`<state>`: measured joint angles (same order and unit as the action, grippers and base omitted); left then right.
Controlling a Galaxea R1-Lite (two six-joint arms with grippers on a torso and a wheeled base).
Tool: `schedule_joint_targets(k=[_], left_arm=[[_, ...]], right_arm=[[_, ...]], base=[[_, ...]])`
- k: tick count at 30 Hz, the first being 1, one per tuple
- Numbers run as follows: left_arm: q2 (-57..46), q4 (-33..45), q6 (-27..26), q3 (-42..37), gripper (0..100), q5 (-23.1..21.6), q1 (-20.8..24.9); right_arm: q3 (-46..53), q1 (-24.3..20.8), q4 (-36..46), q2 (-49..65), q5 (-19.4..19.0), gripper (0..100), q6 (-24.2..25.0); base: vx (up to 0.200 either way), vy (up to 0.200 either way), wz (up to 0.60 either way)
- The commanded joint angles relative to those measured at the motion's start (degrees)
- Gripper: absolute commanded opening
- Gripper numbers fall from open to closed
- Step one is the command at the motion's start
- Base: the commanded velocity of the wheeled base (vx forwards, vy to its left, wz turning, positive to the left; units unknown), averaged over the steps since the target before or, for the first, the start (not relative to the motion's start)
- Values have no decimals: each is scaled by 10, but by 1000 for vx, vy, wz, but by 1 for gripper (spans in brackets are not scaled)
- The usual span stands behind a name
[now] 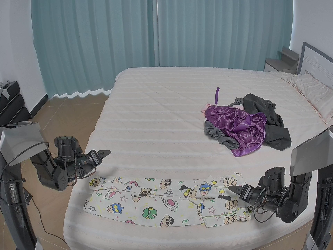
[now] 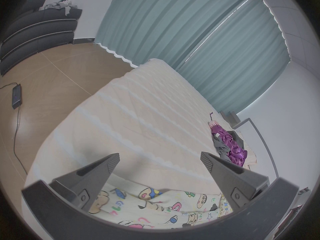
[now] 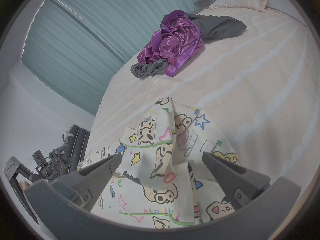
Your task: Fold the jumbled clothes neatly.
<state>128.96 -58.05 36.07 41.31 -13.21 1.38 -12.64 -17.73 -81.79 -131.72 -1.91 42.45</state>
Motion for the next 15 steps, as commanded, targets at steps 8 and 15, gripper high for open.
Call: schedule_joint_targets(k=[8, 15], left_arm=[[67, -2, 11, 21, 100, 41, 72], [75, 1, 8, 2, 100, 58, 99]], right_arm=[[1, -2, 0, -1, 0, 100, 0], [2, -2, 0, -1, 0, 100, 0]], base=[[0, 0, 0], [0, 0, 0]])
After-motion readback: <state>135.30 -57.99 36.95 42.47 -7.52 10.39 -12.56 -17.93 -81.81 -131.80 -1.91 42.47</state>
